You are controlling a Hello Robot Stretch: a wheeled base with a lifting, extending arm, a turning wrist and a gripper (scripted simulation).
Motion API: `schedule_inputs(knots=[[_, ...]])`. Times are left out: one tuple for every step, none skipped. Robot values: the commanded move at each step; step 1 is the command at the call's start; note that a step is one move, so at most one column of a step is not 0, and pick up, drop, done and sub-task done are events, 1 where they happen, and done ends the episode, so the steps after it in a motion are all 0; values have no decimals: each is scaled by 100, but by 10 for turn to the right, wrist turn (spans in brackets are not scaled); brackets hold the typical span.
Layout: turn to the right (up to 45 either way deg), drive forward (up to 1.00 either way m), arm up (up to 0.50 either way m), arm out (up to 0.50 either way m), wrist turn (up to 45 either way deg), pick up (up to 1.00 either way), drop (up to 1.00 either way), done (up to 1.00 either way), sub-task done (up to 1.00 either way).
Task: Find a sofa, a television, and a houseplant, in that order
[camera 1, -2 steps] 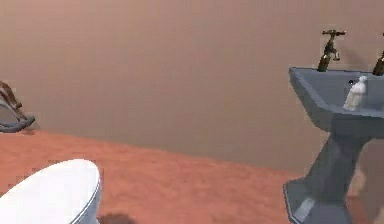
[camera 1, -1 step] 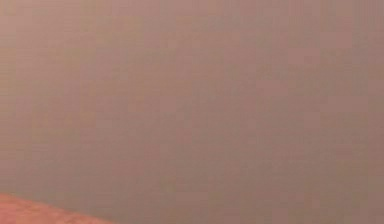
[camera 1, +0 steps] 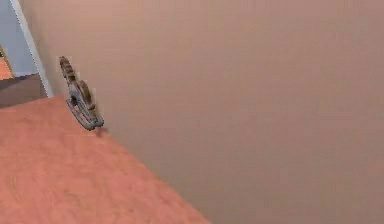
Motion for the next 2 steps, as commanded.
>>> schedule_inputs(knots=[[0, 65, 0, 0, 0, 0, 0, 0, 0], [-420, 0, 0, 0, 0, 0, 0, 0, 0]])
